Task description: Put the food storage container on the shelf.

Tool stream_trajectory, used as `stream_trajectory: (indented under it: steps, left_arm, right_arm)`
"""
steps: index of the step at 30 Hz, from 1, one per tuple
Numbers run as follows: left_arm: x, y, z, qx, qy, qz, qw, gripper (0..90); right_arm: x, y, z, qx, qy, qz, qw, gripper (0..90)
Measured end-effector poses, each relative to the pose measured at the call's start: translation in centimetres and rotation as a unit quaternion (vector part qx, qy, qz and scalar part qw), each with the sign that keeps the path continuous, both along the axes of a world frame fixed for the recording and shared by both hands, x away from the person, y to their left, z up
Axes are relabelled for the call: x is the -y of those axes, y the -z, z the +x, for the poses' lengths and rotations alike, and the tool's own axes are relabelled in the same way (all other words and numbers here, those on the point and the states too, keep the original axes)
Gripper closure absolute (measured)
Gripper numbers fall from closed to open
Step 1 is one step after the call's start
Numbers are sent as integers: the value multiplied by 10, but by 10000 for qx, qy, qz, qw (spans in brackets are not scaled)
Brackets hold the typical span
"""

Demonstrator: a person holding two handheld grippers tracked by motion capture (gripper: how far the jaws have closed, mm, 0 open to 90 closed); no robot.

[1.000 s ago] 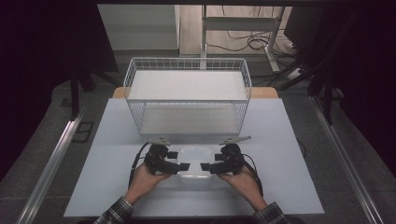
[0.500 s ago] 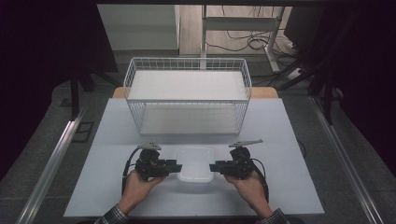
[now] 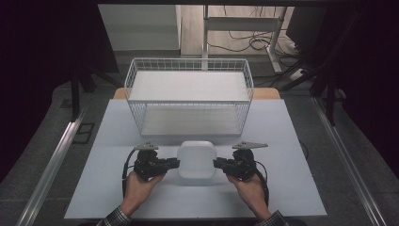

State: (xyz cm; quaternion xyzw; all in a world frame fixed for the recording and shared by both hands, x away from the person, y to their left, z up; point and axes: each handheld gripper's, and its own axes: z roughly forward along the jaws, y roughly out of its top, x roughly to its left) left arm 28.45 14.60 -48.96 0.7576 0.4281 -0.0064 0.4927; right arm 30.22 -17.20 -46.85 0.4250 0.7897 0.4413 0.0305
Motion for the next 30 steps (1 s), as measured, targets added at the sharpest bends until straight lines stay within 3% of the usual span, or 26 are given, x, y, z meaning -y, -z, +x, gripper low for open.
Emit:
stream_trajectory:
  steps: [12, 23, 30]
  left_arm:
    - [-2, -27, 2, 411, -11, 69, 9991, 804]
    - [-7, -59, 8, 792, -139, 53, 9967, 805]
    - [-12, -79, 12, 929, -196, 24, 9955, 806]
  right_arm:
    - [0, -21, 1, 369, -39, 94, 9993, 780]
    - [-6, -54, 12, 758, -102, 126, 9970, 781]
    - [-10, -74, 19, 922, -146, 132, 9955, 781]
